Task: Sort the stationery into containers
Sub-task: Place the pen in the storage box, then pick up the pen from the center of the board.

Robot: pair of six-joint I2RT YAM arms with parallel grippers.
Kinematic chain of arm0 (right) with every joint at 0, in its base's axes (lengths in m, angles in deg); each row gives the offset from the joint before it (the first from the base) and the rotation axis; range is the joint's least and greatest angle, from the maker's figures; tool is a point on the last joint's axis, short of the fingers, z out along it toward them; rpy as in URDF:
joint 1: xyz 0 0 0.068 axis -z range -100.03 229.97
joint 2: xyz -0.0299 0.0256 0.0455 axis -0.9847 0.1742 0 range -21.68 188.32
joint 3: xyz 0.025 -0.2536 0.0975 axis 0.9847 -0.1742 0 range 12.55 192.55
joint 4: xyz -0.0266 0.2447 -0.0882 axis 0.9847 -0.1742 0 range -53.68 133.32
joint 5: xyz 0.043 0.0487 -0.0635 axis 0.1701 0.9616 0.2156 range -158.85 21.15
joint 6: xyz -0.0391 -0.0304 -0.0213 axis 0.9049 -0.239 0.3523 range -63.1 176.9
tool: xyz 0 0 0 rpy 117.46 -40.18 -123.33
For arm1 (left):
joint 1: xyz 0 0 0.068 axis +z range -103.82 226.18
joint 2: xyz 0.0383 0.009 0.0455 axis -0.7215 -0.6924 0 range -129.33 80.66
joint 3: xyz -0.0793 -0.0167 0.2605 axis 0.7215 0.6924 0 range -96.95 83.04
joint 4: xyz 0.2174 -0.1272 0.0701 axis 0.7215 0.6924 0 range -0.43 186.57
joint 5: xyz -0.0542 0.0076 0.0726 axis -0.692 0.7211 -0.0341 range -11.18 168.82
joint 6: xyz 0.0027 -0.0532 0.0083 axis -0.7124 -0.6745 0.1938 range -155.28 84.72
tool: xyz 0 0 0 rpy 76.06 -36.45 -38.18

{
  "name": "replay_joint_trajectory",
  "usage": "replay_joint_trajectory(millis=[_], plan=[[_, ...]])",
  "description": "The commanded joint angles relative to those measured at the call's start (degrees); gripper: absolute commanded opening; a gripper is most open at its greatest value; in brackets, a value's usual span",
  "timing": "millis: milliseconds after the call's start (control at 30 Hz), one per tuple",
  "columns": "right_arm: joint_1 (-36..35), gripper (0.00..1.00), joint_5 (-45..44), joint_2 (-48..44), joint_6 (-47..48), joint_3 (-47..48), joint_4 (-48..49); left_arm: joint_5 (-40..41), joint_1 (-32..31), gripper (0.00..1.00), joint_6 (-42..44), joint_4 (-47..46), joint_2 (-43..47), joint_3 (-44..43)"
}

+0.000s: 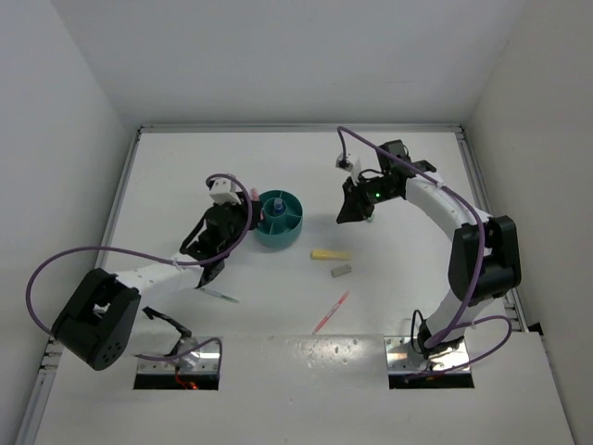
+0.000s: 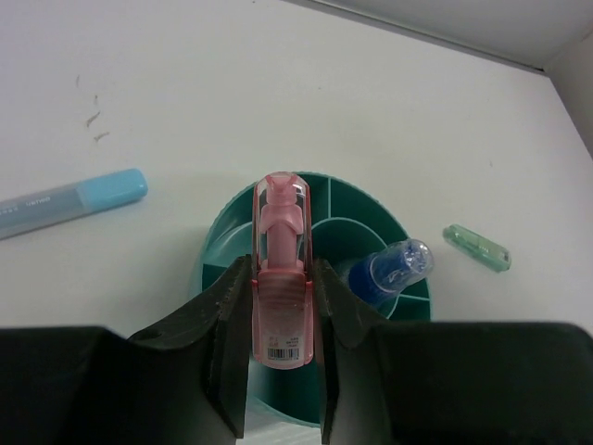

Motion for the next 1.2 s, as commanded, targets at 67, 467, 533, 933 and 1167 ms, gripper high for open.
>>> replay_joint_trajectory(millis=[67,467,533,933,1167], plan=[[0.6,0.12,2.6,-2.7,1.1,0.0,-0.1,4.5,-2.1,0.03,-1.8,-4.1,-1.8,-0.2],[1.1,0.99,2.7,-2.7,1.1,0.0,-0.6,6.2,-2.1,0.40,-2.3,-3.6,-4.7,-1.4],[1.6,1.00,2.7,-3.2,1.1,0.0,-0.1,6.2,-2.1,0.48,-2.3,-3.6,-4.7,-1.9],[3.5,0.88,-14.9,0.6,-0.8,1.8,0.8,8.2,-2.1,0.00,0.0,3.5,2.9,-7.1],[2.7,0.20,-36.2,7.2,4.8,2.5,5.2,19.1,5.8,0.54,-10.6,44.5,1.0,-27.5]])
